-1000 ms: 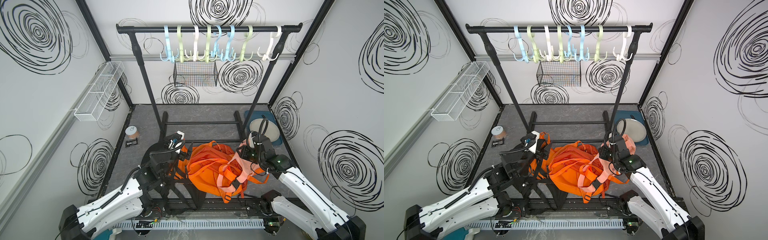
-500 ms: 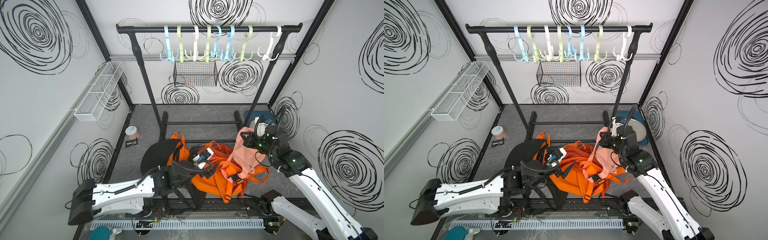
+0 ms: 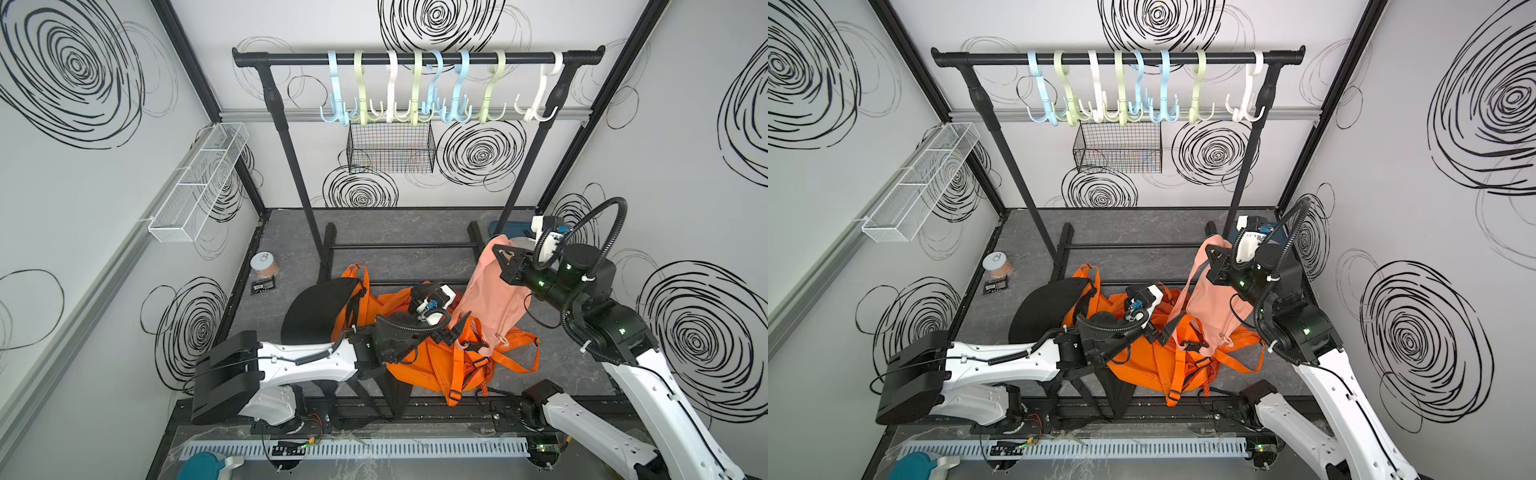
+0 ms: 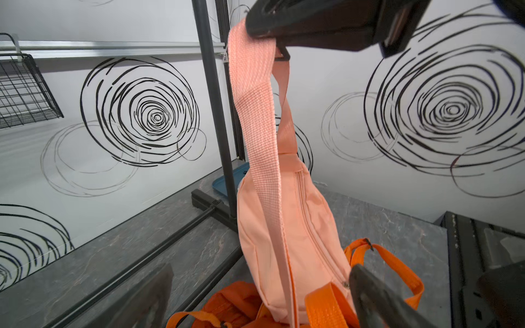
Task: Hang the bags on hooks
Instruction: Pick up the bag from the bag.
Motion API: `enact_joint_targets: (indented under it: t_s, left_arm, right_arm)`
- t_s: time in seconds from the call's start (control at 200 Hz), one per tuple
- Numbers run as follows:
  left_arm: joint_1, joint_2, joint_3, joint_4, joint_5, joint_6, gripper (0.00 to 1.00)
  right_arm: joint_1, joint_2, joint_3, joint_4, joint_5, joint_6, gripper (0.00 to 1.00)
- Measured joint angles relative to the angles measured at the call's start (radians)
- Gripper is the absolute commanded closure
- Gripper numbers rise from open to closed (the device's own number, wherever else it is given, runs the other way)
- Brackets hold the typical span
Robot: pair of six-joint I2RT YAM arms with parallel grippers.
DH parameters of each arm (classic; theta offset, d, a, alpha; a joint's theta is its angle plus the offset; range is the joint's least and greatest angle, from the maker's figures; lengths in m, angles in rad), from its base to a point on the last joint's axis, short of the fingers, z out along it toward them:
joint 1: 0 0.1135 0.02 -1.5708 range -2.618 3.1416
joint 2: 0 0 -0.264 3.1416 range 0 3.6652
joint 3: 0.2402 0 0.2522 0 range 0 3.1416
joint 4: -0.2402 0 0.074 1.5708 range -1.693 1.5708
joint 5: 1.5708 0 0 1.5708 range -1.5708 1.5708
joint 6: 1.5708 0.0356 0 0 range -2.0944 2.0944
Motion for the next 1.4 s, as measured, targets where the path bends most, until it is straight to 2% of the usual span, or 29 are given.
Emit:
enact_joint_targets:
  t_s: [0.09,0.38,0.495,0.615,0.69,0.926,1.011,1.136,1.256,1.311,1.401]
  left_arm:
    - [0.004,0.034,0.023,0.037,0.027,-0.023,0.04]
    - [0.03,0.114,0.024,0.09,0.078,-0.09,0.46]
    - [0.03,0.14,0.035,0.1,0.085,-0.108,0.57]
    - [0.029,0.145,0.037,0.107,0.085,-0.114,0.79]
    - [0.03,0.145,0.046,0.108,0.081,-0.116,0.98]
    - [0.071,0.109,0.105,0.06,0.048,-0.08,1.0]
    - [0.106,0.078,0.18,0.002,0.052,-0.06,1.0]
    - [0.135,0.069,0.404,-0.136,0.075,-0.006,1.0]
    - [0.135,0.069,0.618,-0.261,0.095,0.061,1.0]
    - [0.137,0.072,0.698,-0.312,0.099,0.089,1.0]
    - [0.151,0.089,0.806,-0.401,0.106,0.126,1.0]
  right_arm:
    - [0.0,-0.009,0.016,-0.001,0.0,-0.001,1.0]
    - [0.0,-0.024,0.09,-0.006,0.016,-0.005,1.0]
    - [0.0,-0.026,0.122,-0.009,0.026,-0.008,1.0]
    - [0.0,-0.035,0.143,-0.014,0.05,-0.014,1.0]
    - [0.0,-0.042,0.145,-0.019,0.062,-0.017,1.0]
    - [0.0,-0.079,0.135,-0.023,0.106,-0.019,1.0]
    - [0.0,-0.105,0.099,-0.021,0.121,-0.024,0.82]
    - [0.0,-0.128,0.047,-0.02,0.123,-0.043,0.68]
    - [0.0,-0.126,0.034,-0.026,0.108,-0.078,0.46]
    - [0.0,-0.126,0.036,-0.028,0.103,-0.1,0.33]
    - [0.0,-0.126,0.048,-0.033,0.095,-0.139,0.22]
